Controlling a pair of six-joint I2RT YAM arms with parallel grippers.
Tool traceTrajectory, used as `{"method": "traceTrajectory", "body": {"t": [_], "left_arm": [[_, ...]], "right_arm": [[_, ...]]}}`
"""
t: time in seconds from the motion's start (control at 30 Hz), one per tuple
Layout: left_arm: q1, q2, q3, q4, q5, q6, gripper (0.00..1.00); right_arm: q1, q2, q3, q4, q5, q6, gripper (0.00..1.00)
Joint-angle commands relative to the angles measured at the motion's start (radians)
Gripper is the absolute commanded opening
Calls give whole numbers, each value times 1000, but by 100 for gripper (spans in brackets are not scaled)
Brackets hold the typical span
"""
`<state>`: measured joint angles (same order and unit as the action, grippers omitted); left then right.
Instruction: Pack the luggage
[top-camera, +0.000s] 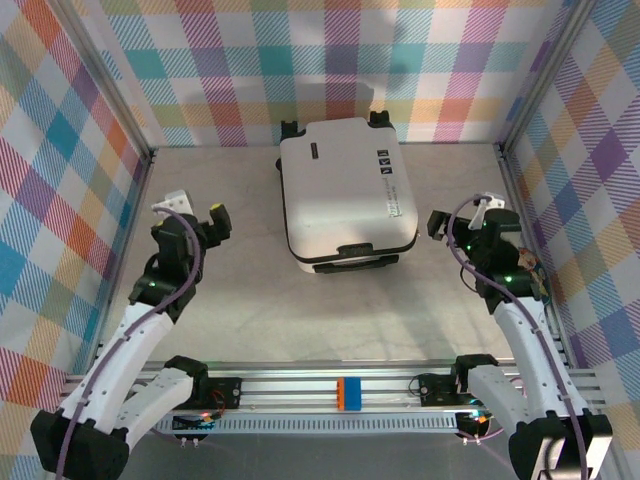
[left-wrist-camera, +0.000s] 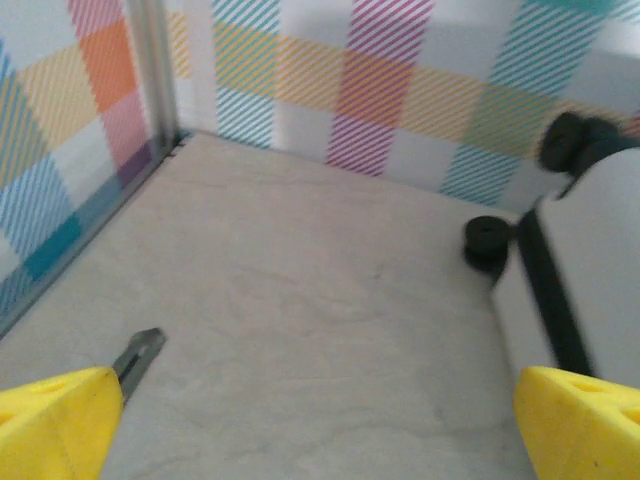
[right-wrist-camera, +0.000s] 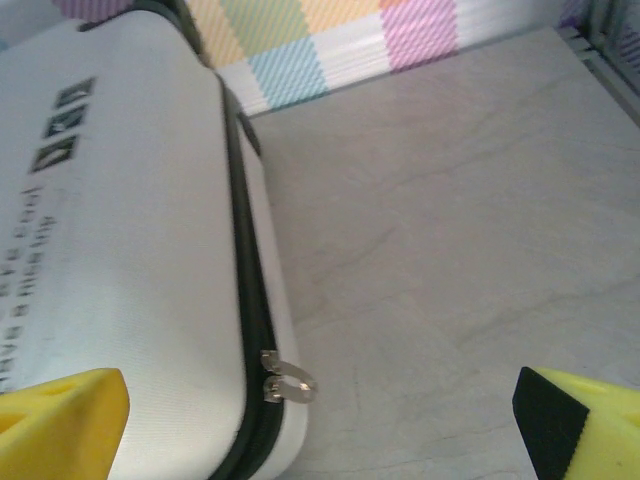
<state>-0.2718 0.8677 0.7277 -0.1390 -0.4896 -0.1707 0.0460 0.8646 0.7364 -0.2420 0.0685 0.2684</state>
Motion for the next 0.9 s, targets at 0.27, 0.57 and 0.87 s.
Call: {"method": "traceTrajectory", "body": {"t": [0.27, 0.57, 0.87], "left_arm": [[181, 381, -197, 484, 7, 26, 100], [196, 567, -350, 914, 76, 79, 100], [200, 705, -361, 1074, 246, 150, 100]], "right_arm": [[-36, -46, -154, 212, 96, -80, 99], [-38, -37, -223, 287, 100, -122, 99], [-38, 38, -314, 510, -2, -196, 99]]}}
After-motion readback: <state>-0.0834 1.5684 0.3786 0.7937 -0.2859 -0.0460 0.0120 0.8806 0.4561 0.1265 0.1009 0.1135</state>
